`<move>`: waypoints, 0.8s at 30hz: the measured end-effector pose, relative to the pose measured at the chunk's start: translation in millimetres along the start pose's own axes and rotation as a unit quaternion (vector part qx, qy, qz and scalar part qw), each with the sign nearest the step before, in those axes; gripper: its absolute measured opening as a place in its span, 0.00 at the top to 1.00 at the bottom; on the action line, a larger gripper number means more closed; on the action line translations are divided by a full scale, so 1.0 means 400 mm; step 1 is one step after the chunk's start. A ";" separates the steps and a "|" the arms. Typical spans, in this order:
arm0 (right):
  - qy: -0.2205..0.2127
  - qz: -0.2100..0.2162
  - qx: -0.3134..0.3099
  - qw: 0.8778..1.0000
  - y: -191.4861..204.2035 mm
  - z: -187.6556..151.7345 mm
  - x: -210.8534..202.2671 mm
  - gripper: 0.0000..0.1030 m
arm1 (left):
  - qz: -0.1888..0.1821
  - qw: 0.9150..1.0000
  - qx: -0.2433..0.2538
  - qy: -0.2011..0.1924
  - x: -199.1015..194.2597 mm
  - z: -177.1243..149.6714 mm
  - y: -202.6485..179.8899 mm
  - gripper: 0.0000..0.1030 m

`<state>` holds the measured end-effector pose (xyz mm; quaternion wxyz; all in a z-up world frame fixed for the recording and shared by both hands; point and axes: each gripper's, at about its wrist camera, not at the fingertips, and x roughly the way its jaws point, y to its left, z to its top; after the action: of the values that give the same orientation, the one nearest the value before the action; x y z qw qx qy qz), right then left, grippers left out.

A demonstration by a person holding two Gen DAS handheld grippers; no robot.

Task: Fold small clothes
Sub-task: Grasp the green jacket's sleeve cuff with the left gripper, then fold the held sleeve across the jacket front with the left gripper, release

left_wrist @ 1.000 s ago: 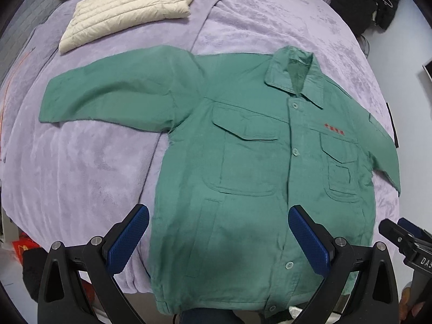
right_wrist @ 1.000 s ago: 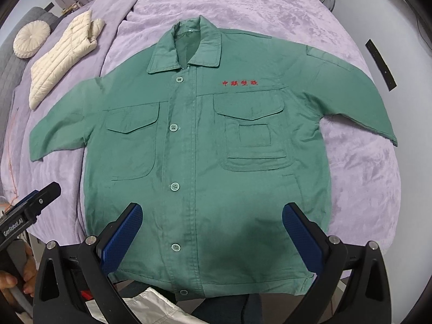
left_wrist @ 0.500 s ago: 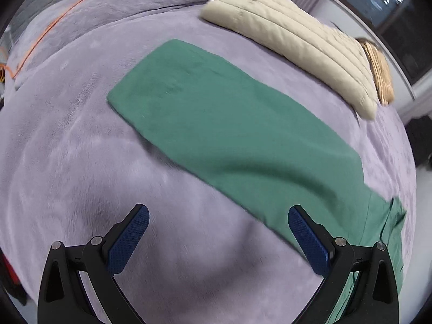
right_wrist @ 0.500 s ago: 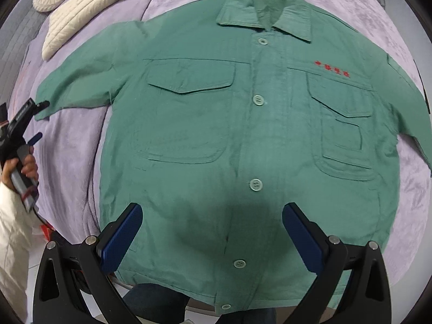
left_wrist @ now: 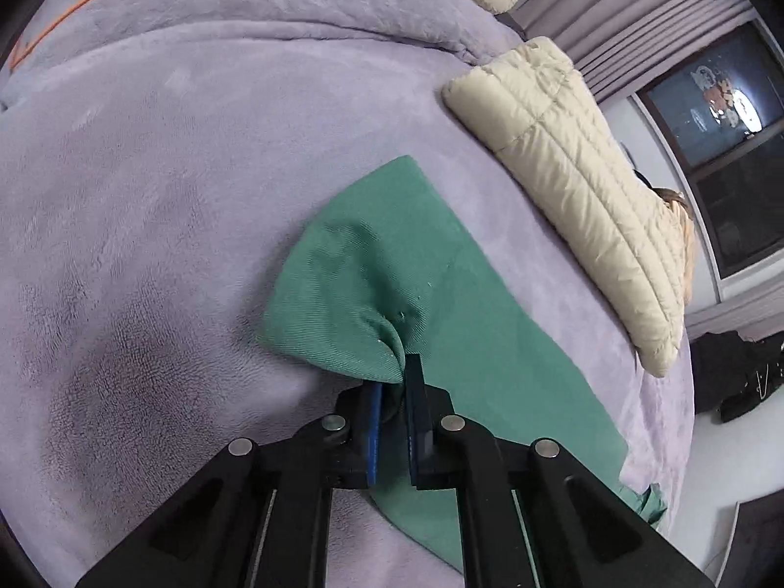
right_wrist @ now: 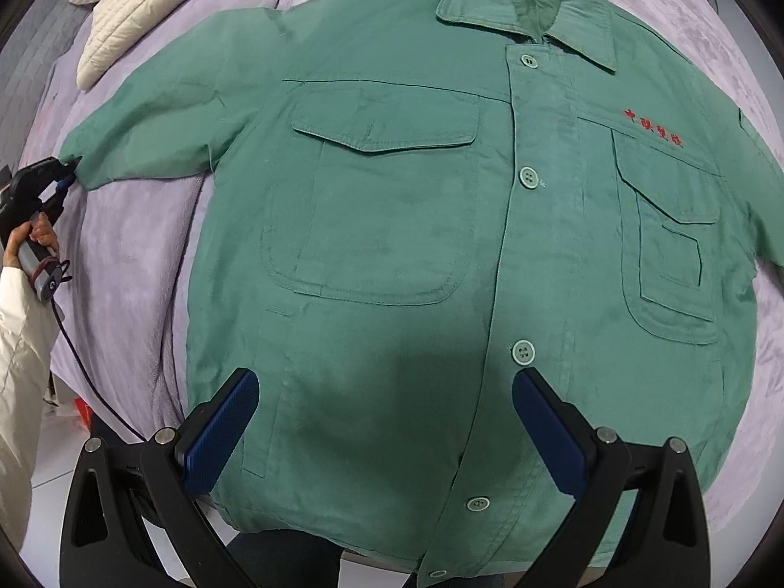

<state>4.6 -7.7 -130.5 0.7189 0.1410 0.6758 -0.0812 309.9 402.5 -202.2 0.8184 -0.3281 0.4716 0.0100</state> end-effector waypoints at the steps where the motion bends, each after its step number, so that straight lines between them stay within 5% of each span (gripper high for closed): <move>1: -0.003 0.003 0.006 1.000 -0.006 -0.003 0.001 0.00 | -0.006 1.000 0.013 -0.006 -0.016 -0.003 -0.013 0.91; 6: -0.019 0.018 0.038 0.999 -0.078 -0.026 -0.019 0.00 | -0.081 0.992 0.092 -0.025 -0.113 -0.013 -0.185 0.91; 11: -0.042 0.032 0.079 0.995 -0.181 -0.033 -0.046 0.00 | -0.171 0.965 0.197 -0.013 -0.186 -0.120 -0.469 0.91; 13: -0.051 0.036 0.096 0.993 -0.231 -0.033 -0.060 0.00 | -0.207 0.950 0.232 0.002 -0.199 -0.184 -0.584 0.91; 17: -0.070 0.034 0.131 0.988 -0.346 -0.041 -0.085 0.00 | -0.269 0.906 0.320 0.058 -0.180 -0.392 -0.841 0.91; 24: -0.070 0.035 0.222 0.972 -0.556 -0.084 -0.038 0.00 | -0.265 0.837 0.447 0.172 -0.054 -0.861 -1.080 0.91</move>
<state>-96.7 -209.0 -137.8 0.7175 0.3144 0.5837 -0.2138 175.1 -118.1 -74.3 0.7530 -0.0356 0.4535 -0.4755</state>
